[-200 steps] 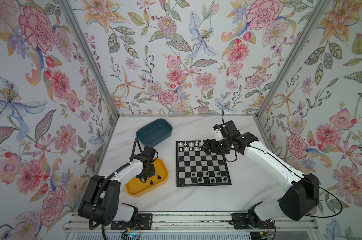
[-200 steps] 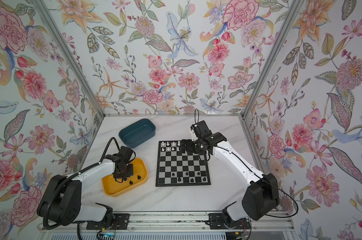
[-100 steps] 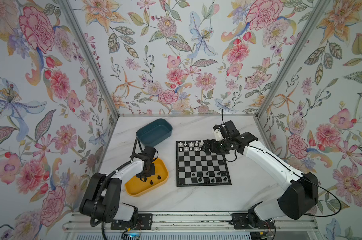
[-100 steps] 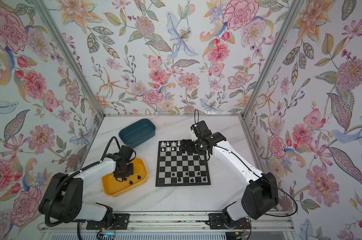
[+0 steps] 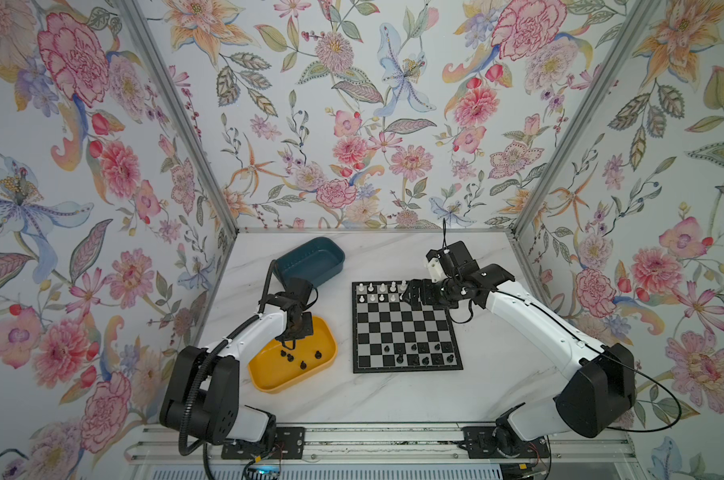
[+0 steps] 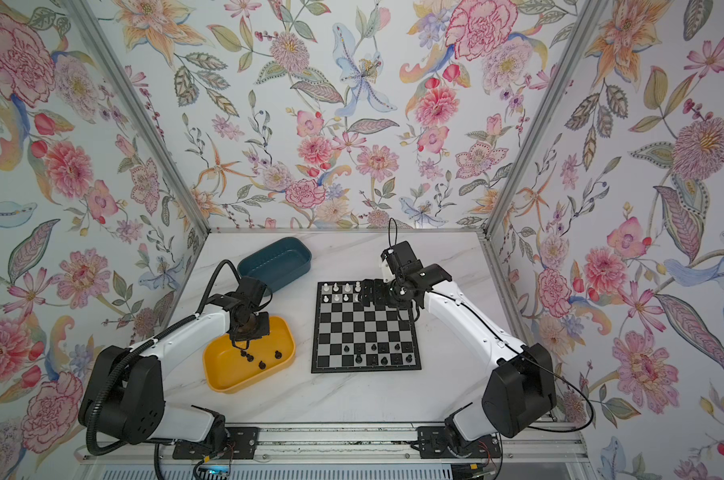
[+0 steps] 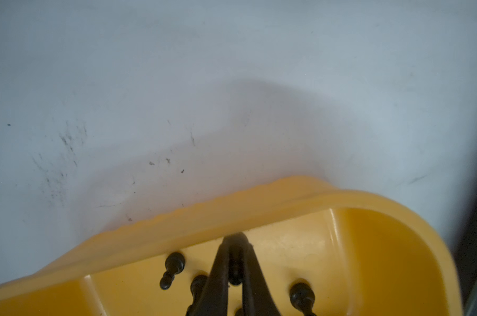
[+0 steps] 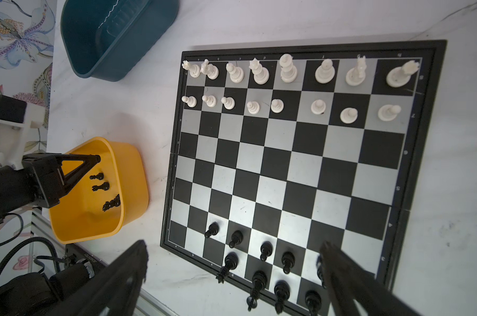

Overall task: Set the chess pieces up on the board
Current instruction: 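Lift the black pawn and carry it with the left gripper to the board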

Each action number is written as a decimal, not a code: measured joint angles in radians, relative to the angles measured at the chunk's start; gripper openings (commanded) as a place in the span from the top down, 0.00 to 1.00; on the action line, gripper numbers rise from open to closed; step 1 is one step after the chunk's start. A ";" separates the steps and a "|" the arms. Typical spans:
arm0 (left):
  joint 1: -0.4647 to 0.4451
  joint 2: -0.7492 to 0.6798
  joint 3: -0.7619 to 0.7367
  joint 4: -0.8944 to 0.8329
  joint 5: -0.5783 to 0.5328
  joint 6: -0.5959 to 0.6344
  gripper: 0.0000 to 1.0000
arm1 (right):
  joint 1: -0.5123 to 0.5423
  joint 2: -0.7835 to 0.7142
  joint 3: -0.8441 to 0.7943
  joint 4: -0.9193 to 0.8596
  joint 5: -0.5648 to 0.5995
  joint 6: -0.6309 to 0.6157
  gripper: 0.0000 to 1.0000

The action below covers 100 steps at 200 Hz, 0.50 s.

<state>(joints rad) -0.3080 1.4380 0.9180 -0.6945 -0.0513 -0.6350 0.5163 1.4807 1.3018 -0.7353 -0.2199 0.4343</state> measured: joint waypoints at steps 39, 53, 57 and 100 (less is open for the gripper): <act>-0.073 -0.002 0.068 -0.033 -0.003 -0.017 0.94 | -0.001 -0.036 -0.037 -0.001 -0.006 0.000 0.01; -0.121 -0.002 0.084 -0.045 -0.006 -0.036 0.94 | -0.002 -0.069 -0.061 -0.001 -0.007 -0.003 0.01; -0.135 -0.002 0.088 -0.048 -0.007 -0.039 0.94 | -0.002 -0.080 -0.071 -0.002 -0.008 -0.003 0.01; -0.332 0.002 0.155 -0.064 -0.016 -0.132 0.93 | -0.014 -0.221 -0.167 -0.027 -0.008 -0.015 0.01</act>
<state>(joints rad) -0.6395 1.4399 1.0729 -0.7586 -0.0673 -0.7673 0.5018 1.2594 1.1347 -0.7624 -0.2276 0.4194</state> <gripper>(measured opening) 0.112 0.989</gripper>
